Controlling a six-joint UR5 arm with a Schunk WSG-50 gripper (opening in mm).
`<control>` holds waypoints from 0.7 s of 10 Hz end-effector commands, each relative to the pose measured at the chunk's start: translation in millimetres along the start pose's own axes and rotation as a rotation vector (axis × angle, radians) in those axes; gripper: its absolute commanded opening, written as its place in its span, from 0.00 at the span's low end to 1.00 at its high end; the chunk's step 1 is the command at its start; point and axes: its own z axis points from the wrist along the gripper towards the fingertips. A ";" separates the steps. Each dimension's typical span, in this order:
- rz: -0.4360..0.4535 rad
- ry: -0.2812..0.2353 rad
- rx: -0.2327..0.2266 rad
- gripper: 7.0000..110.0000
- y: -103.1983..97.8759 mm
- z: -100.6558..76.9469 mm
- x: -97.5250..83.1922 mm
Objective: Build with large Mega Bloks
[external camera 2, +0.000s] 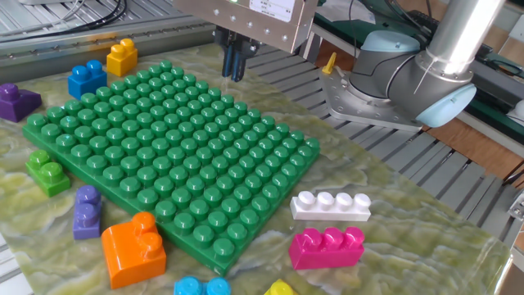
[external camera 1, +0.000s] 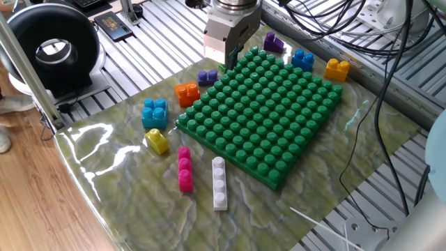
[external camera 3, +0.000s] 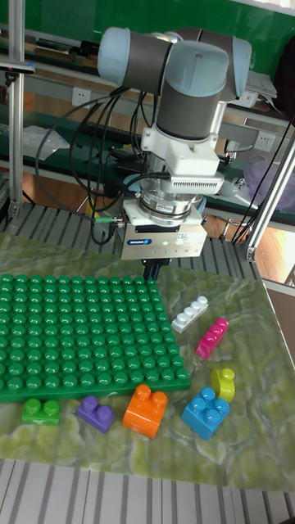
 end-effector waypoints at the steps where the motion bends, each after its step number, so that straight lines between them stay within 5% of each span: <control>1: 0.007 -0.006 0.003 0.00 -1.2 -1.2 -1.3; 7: 0.011 -0.042 -0.004 0.00 0.3 6.2 -19.3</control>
